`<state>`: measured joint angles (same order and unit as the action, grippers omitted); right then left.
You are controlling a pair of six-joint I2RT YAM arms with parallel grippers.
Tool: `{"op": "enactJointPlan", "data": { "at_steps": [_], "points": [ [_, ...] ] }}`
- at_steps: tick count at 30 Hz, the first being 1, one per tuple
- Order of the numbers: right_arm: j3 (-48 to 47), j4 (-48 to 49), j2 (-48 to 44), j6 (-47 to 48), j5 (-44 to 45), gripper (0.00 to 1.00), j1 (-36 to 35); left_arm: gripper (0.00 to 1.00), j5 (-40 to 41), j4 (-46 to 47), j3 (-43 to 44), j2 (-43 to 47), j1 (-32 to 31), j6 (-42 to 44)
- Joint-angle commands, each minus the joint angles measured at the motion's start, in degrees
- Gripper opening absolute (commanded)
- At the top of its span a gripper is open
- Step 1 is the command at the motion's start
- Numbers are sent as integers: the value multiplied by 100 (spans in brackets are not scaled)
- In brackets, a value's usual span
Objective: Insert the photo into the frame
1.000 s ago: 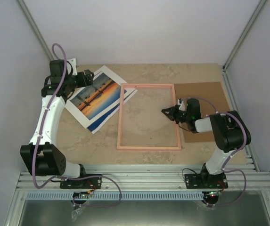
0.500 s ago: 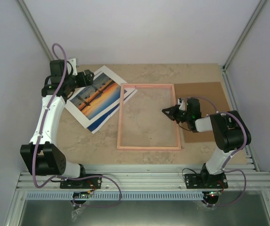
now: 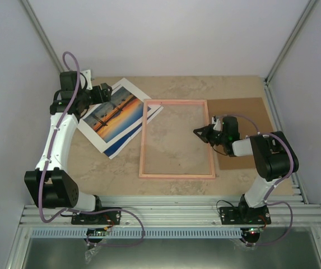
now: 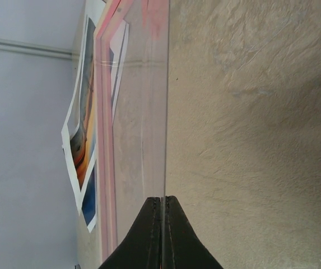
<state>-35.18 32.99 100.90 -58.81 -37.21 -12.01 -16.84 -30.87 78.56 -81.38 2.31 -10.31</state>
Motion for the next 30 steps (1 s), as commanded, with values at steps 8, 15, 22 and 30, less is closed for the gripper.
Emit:
{"op": "enactJointPlan", "data": {
  "at_steps": [8, 15, 22, 30],
  "points": [
    [-172, -85, 149, 329, 109, 0, 72, 90, -74, 162, -10, -5, 44, 11],
    [-256, -268, 174, 499, 75, 1, 85, 90, -82, 161, -14, -19, 46, 11],
    [-349, -372, 210, 716, 22, 0, 84, 90, -82, 159, -24, -24, 50, 7],
    [-375, -272, 228, 840, -4, 0, 85, 90, -91, 163, -15, -53, 49, 11]
  ]
}}
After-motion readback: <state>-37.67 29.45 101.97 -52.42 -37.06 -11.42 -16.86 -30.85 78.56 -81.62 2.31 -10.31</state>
